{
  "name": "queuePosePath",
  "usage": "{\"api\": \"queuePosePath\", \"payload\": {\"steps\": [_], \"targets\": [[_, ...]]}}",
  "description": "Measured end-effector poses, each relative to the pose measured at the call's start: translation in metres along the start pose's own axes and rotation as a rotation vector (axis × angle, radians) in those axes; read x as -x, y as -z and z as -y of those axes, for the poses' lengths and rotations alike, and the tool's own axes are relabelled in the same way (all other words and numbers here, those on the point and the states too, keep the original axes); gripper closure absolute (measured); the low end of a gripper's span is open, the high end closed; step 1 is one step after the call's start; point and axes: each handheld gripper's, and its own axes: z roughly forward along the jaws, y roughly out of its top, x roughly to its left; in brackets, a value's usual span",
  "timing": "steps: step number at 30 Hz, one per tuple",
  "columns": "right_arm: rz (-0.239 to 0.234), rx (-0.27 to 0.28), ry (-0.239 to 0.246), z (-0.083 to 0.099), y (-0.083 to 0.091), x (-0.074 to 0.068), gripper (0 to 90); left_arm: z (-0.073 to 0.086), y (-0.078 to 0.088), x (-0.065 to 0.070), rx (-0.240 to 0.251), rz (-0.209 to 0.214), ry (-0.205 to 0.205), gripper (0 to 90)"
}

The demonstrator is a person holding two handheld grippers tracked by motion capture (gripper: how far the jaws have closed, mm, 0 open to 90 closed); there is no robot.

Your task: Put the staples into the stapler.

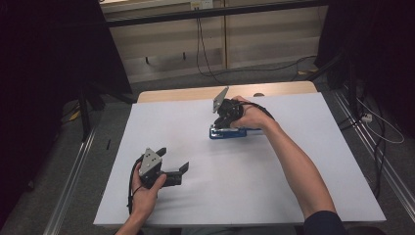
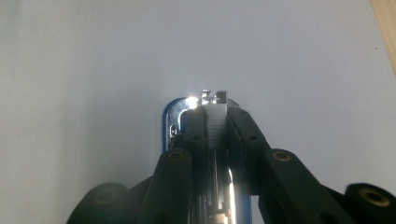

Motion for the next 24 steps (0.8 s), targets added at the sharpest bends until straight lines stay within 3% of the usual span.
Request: {"api": "queuePosePath", "payload": {"steps": [17,24], "targets": [[0.012,-0.012,-0.015,-0.0012,-0.0026,0.0001,73.1,0.0001,0.0003,-0.0003,0.0,0.001,0.0,3.1],[-0.006,-0.007,-0.001,-0.0011,-0.0005,0.0002,78.7,0.0,0.0004,-0.0002,0.0,0.002,0.0,3.1]]}}
